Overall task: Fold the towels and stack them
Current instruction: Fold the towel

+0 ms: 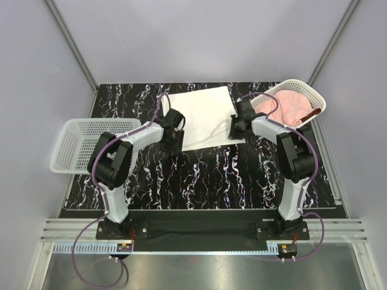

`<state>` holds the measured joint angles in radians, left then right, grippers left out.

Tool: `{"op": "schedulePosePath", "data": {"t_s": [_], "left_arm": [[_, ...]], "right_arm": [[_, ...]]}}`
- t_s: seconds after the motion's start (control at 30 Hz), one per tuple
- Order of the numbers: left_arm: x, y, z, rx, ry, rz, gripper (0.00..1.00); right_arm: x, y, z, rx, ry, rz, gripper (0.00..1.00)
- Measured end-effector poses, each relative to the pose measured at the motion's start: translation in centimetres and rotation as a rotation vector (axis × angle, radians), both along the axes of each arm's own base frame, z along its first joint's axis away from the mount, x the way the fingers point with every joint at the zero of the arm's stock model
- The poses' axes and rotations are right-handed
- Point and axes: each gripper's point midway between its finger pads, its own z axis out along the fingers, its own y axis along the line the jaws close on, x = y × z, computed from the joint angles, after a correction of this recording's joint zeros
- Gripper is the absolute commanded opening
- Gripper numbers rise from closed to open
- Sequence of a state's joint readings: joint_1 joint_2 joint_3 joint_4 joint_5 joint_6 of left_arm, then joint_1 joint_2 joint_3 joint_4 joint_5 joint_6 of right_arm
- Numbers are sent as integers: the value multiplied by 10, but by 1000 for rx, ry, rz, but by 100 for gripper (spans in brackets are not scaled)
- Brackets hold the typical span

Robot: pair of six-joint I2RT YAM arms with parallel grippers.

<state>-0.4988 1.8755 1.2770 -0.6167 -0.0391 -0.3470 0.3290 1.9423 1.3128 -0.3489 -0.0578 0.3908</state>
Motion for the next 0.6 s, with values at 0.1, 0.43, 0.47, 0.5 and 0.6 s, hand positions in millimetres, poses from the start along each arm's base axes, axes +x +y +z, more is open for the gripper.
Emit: {"op": "schedulePosePath", "data": {"t_s": [0.1, 0.43, 0.47, 0.5, 0.6], "left_arm": [[-2, 11, -4, 16, 20, 42, 51], [5, 36, 44, 46, -113, 128, 56], [4, 35, 53, 29, -140, 127, 56], [4, 35, 61, 14, -166, 127, 57], [-1, 32, 75, -18, -214, 116, 56]], "right_arm": [[-10, -7, -14, -37, 27, -23, 22], [-21, -9, -19, -61, 35, -58, 22], [-24, -9, -20, -58, 40, -63, 22], [-27, -10, -20, -55, 42, -67, 22], [-33, -10, -20, -40, 37, -83, 22]]}}
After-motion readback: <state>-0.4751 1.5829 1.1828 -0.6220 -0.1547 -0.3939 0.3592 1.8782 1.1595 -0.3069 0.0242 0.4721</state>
